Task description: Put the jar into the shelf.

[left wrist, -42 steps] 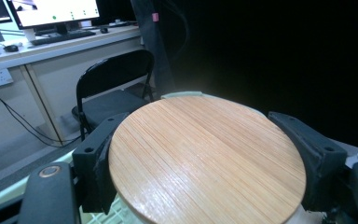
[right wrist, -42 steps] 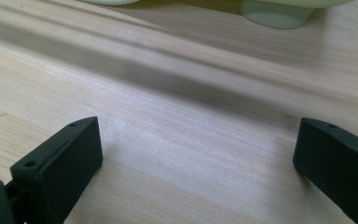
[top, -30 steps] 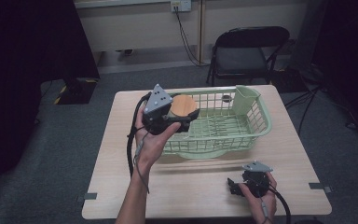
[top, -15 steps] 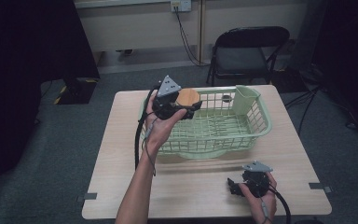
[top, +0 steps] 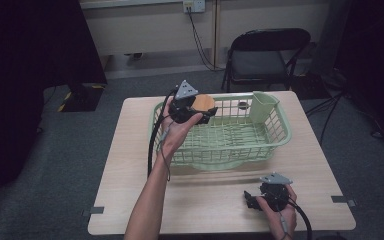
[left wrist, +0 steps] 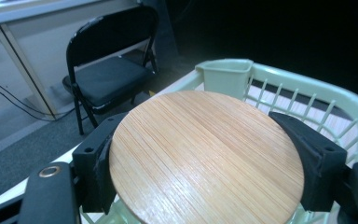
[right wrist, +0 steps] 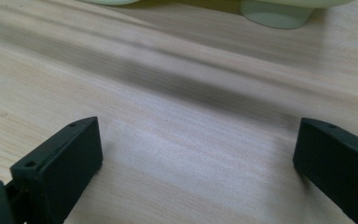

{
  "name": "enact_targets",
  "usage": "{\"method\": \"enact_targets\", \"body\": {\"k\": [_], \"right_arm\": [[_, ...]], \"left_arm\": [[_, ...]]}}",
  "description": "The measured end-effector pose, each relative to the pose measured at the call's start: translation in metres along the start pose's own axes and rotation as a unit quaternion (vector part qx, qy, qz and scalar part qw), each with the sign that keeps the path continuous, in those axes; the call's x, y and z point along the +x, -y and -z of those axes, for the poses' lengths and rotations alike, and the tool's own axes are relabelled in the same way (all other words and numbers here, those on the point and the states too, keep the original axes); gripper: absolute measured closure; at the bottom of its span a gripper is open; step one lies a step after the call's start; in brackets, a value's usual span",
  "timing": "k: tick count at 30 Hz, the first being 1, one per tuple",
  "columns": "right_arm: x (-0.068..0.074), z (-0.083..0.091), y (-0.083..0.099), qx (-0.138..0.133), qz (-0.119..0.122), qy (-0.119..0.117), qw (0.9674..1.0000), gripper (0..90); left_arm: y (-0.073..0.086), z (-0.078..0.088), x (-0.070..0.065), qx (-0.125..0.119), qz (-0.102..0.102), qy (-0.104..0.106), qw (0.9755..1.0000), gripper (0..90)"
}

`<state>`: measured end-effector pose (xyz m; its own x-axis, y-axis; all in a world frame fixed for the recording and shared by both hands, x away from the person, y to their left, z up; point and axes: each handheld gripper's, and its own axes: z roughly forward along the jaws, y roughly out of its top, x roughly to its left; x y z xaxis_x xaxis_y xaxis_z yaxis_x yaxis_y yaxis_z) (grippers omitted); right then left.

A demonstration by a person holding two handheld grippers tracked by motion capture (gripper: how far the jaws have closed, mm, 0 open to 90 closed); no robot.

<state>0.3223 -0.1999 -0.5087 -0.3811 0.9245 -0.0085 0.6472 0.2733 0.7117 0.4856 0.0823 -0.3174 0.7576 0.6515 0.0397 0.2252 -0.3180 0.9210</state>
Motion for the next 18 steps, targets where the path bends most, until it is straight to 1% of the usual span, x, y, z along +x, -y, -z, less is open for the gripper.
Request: {"method": "enact_targets", "body": {"k": [4,6,10,13,18], "right_arm": [[0.000,0.000,0.000,0.000,0.000,0.000,1.0000,0.2],[0.000,0.000,0.000,0.000,0.000,0.000,1.0000,0.2],[0.000,0.000,0.000,0.000,0.000,0.000,1.0000,0.2],[0.000,0.000,0.000,0.000,0.000,0.000,1.0000,0.2],[0.000,0.000,0.000,0.000,0.000,0.000,1.0000,0.2]], "left_arm": [[0.004,-0.008,0.004,0.012,0.004,0.006,0.9999,24.2],[0.006,-0.013,0.006,0.019,0.003,0.004,0.9998,24.2],[0.013,-0.020,0.012,0.030,0.013,0.006,0.9994,24.2],[0.018,-0.025,0.014,0.044,0.014,0.008,0.9989,24.2],[0.025,-0.031,0.017,0.057,0.023,0.010,0.9980,24.2]]}}
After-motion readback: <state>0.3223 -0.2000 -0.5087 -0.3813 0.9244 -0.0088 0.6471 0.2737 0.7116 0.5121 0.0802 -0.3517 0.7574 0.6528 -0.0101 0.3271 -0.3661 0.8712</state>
